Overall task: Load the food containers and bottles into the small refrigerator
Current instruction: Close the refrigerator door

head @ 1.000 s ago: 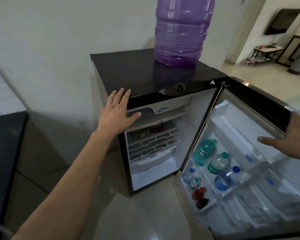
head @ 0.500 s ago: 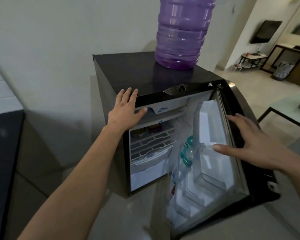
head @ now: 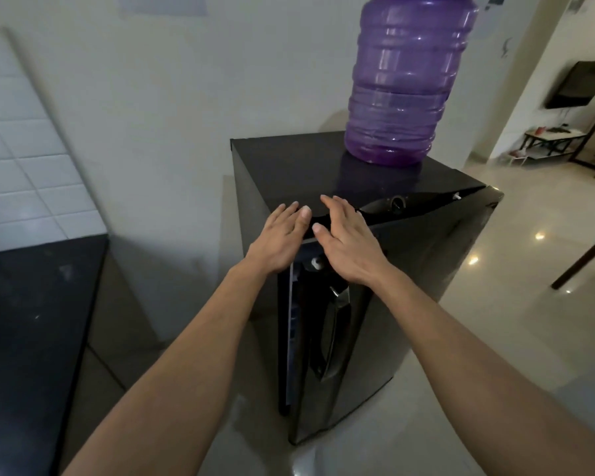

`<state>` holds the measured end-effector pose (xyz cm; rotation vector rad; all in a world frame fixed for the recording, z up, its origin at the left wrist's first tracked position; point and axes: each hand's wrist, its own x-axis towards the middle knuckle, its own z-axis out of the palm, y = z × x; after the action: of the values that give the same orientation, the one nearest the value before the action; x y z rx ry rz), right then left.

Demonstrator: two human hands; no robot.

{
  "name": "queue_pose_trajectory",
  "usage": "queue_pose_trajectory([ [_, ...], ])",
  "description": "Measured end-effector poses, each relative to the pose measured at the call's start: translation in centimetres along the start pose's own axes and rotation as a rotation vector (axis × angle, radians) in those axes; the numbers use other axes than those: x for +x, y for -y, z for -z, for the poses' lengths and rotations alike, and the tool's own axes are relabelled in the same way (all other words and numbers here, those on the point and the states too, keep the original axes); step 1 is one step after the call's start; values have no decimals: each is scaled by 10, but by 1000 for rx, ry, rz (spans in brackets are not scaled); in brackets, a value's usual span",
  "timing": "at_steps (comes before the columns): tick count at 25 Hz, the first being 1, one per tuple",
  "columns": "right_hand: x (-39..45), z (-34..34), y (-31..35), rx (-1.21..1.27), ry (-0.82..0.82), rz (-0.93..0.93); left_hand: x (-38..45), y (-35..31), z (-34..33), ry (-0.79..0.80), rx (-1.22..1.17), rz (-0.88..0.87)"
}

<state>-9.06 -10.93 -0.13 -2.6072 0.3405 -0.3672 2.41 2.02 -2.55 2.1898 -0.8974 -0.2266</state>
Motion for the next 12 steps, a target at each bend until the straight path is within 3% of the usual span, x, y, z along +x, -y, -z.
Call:
queue_pose_trajectory([
  [12, 66, -34, 5, -239, -171, 92, 0, 9, -2, -37, -87, -49],
])
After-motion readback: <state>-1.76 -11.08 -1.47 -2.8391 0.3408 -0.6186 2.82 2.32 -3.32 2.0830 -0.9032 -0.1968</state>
